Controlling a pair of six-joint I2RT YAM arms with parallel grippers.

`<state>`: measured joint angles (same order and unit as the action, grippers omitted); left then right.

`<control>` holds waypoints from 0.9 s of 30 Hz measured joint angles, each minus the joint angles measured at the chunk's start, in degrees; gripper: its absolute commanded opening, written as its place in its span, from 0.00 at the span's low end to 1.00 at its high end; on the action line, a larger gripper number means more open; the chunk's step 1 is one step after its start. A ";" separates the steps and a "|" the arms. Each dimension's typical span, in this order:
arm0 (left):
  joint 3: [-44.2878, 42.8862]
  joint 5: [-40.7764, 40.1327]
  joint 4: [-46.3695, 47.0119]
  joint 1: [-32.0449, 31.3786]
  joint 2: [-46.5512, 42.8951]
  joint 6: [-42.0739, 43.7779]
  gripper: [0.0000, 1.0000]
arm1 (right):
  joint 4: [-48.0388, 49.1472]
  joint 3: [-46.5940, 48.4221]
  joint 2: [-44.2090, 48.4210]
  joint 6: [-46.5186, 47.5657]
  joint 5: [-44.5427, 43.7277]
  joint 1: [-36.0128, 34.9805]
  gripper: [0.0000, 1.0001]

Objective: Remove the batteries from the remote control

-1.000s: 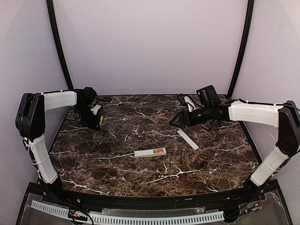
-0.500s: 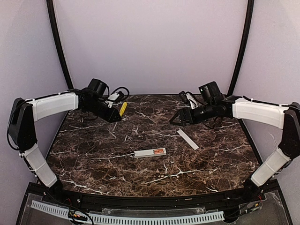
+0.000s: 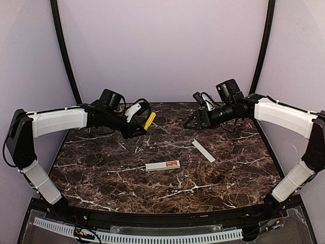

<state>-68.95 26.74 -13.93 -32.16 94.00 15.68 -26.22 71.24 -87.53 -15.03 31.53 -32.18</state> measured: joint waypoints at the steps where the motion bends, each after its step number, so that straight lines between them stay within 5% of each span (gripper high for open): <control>1: 0.28 1.29 0.55 -0.42 -0.22 0.72 0.00 | -0.85 0.39 0.00 0.04 0.72 0.00 0.99; 15: 0.52 12.52 2.71 -6.36 -0.26 10.45 0.00 | -14.38 4.96 -0.63 1.38 12.61 0.00 0.99; 27: -2.95 13.75 1.27 -13.73 3.21 15.47 0.00 | -22.29 7.89 -3.54 -5.20 19.17 -0.07 0.96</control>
<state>-71.90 40.49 -12.67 -45.89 97.21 31.16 -48.51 79.13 -91.07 -20.23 50.70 -32.25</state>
